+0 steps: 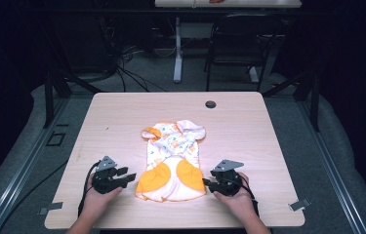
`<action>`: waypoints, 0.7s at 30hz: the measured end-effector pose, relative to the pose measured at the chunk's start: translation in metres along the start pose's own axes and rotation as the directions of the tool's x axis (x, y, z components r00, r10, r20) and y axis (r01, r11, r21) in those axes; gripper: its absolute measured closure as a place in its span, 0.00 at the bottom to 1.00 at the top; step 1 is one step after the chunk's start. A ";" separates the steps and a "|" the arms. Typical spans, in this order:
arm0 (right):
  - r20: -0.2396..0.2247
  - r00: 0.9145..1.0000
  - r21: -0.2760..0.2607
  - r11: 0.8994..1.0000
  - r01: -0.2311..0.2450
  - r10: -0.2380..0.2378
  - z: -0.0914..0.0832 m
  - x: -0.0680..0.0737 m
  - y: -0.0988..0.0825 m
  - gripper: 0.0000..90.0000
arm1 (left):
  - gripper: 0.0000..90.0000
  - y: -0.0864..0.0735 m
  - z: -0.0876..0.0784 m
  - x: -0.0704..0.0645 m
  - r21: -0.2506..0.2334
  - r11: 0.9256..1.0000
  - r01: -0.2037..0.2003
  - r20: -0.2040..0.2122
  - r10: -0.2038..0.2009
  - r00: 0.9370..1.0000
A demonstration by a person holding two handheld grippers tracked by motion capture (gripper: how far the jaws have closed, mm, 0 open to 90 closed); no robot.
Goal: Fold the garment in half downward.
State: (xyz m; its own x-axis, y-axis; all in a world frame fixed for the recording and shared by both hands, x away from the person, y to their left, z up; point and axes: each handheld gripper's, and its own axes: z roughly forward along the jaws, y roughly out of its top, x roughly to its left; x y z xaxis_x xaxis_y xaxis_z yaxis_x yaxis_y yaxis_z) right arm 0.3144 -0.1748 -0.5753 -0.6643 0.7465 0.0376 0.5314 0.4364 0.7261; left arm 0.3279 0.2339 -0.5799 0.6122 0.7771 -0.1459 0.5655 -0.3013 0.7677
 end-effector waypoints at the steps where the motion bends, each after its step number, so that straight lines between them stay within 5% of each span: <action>1: 0.000 1.000 0.000 1.000 0.000 0.000 0.000 0.000 0.000 0.59 | 0.57 0.000 0.000 -0.001 -0.002 1.000 0.007 -0.003 -0.007 1.000; 12: -0.022 0.999 -0.008 0.999 -0.032 0.032 0.001 -0.002 0.004 0.63 | 0.59 0.008 0.006 -0.011 -0.001 1.000 -0.017 0.027 0.017 0.999; 18: -0.014 1.000 -0.003 1.000 -0.002 0.002 0.005 0.002 0.021 0.58 | 0.65 0.021 0.015 -0.017 0.035 0.997 -0.070 0.040 0.069 0.997; 21: -0.007 1.000 0.005 1.000 0.016 -0.016 0.008 0.005 0.030 0.64 | 0.68 0.030 0.020 -0.017 0.050 0.996 -0.079 0.034 0.078 0.996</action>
State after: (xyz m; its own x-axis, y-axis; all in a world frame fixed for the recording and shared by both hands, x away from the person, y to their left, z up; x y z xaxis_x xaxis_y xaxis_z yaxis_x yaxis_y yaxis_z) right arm 0.3309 -0.1541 -0.5591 -0.6764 0.7359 0.0308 0.5231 0.4505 0.7235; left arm 0.3454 0.2011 -0.5668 0.6728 0.7320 -0.1073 0.5420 -0.3890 0.7450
